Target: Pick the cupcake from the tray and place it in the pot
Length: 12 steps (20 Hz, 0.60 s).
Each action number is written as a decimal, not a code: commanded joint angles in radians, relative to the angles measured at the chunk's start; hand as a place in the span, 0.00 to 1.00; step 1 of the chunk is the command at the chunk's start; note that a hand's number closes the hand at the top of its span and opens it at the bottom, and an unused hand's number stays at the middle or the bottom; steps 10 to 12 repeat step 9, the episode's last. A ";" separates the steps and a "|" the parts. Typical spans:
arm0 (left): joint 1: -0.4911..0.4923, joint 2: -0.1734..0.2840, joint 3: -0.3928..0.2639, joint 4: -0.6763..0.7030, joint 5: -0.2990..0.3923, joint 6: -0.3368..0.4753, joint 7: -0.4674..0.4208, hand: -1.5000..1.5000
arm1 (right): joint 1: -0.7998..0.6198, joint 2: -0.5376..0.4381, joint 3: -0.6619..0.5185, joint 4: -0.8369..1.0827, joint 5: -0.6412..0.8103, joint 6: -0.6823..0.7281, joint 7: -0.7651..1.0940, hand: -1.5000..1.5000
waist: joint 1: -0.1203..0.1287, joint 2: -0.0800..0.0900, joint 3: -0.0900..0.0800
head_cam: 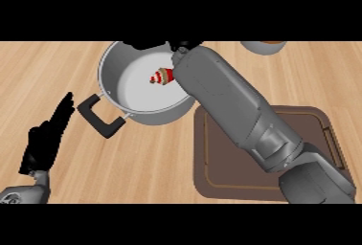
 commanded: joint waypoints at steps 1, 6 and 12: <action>0.013 0.005 0.011 -0.024 0.009 -0.007 0.018 0.50 | 0.067 0.000 -0.006 -0.037 -0.120 0.036 -0.093 0.00 | -0.017 -0.010 0.000; 0.012 -0.002 0.024 0.020 -0.016 0.016 0.009 0.50 | 0.155 0.000 -0.015 -0.075 -0.202 0.104 -0.211 0.00 | -0.063 -0.020 0.000; 0.100 0.025 0.077 -0.033 0.021 -0.002 0.006 0.50 | 0.229 -0.011 -0.062 -0.137 -0.164 0.156 -0.228 0.00 | -0.098 -0.032 0.001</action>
